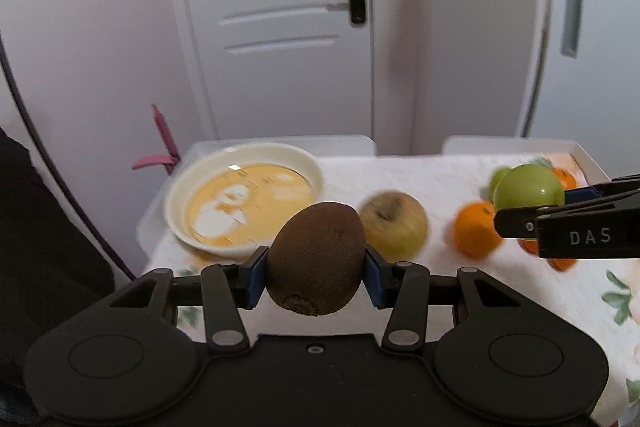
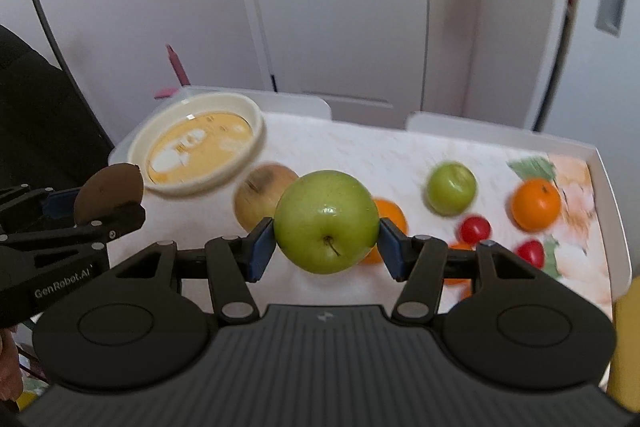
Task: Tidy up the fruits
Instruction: 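Carry the kiwi and green apple toward the duck bowl with both tools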
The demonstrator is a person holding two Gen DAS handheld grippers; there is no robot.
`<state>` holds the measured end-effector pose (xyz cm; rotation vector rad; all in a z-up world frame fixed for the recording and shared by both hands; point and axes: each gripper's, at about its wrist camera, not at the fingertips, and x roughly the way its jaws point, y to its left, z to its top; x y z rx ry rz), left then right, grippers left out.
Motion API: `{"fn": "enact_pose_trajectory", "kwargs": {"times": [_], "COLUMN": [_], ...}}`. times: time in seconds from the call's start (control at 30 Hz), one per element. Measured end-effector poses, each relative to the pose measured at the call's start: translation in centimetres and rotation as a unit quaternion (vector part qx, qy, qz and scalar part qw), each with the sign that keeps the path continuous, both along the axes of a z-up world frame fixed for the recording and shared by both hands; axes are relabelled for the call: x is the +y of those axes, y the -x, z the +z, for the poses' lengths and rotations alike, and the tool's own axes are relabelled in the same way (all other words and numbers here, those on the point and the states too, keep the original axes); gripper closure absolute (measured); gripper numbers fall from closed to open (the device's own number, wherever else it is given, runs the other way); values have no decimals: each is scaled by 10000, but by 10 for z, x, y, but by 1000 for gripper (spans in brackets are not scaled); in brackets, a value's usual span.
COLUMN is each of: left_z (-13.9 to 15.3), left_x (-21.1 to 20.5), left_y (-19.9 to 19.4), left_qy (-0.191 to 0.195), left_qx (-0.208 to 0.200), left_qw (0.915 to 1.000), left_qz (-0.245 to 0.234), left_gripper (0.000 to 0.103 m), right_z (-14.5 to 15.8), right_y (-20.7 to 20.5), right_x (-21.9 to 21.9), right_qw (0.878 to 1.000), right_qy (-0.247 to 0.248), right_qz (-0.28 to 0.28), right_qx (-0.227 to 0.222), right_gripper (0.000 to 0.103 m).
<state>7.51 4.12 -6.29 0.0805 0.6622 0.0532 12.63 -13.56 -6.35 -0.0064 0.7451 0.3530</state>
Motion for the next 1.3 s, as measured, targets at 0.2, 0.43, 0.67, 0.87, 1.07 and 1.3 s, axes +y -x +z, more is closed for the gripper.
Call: {"fn": "enact_pose_trajectory", "kwargs": {"times": [0.2,0.43,0.67,0.87,1.07,1.3], "left_z": [22,32,23,4,-23,-55], "left_x": [42,89,121,134,135,130], "left_y": [-18,-59,-110,-148,-180,-204], "left_qy": [-39,-81,-140,-227,-302,-398], "left_qx": [-100,-52,40,159,379,686], "left_qw": [9999,9999,9989,9969,9939,9900], "left_qz": [41,-116,-452,-739,-992,-1168], "left_gripper": [50,50,50,50,50,50], "right_z": [22,30,26,15,3,-10], "right_y": [-19,-49,-88,-120,-143,-156], "right_x": [39,81,116,135,143,146], "right_qw": [10000,9998,9990,9977,9961,9944], "right_qy": [-69,-126,-154,-104,-36,52], "right_qz": [10,-139,-418,-639,-823,-943], "right_qx": [-62,22,108,203,328,468], "right_gripper": [33,33,33,33,33,33]}}
